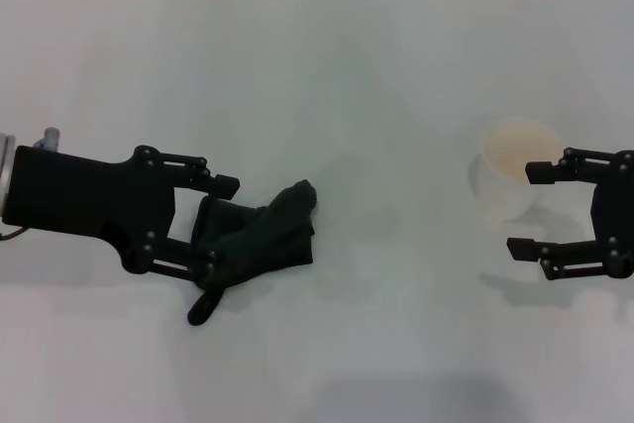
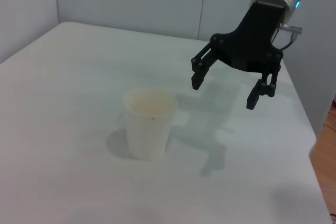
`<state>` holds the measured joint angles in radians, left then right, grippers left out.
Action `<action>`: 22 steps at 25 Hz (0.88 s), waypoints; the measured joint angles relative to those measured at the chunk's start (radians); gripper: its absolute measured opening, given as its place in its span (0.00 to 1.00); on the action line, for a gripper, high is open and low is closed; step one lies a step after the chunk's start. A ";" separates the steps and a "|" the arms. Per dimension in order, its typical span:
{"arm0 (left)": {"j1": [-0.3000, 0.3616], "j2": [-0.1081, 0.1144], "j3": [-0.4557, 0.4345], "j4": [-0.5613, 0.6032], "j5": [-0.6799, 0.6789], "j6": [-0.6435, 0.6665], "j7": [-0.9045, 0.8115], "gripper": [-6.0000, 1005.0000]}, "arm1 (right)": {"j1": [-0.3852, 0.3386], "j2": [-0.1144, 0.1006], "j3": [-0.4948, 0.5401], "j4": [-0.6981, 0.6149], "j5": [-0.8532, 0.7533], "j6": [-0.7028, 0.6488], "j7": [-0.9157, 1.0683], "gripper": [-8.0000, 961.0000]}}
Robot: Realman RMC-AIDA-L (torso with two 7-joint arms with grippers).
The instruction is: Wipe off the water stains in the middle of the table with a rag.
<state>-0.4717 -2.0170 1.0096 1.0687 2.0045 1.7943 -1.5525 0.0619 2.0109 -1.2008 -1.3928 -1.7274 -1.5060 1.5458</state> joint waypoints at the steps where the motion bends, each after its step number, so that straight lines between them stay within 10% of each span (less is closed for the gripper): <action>1: 0.000 0.000 0.000 0.000 0.002 0.000 0.000 0.77 | 0.000 0.000 0.000 0.000 -0.003 -0.001 0.000 0.89; 22: 0.021 -0.001 -0.040 0.001 0.013 0.013 -0.001 0.77 | 0.004 -0.001 -0.003 0.010 -0.035 -0.006 0.002 0.89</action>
<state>-0.4504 -2.0178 0.9700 1.0700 2.0173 1.8072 -1.5534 0.0663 2.0095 -1.2034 -1.3829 -1.7628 -1.5120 1.5477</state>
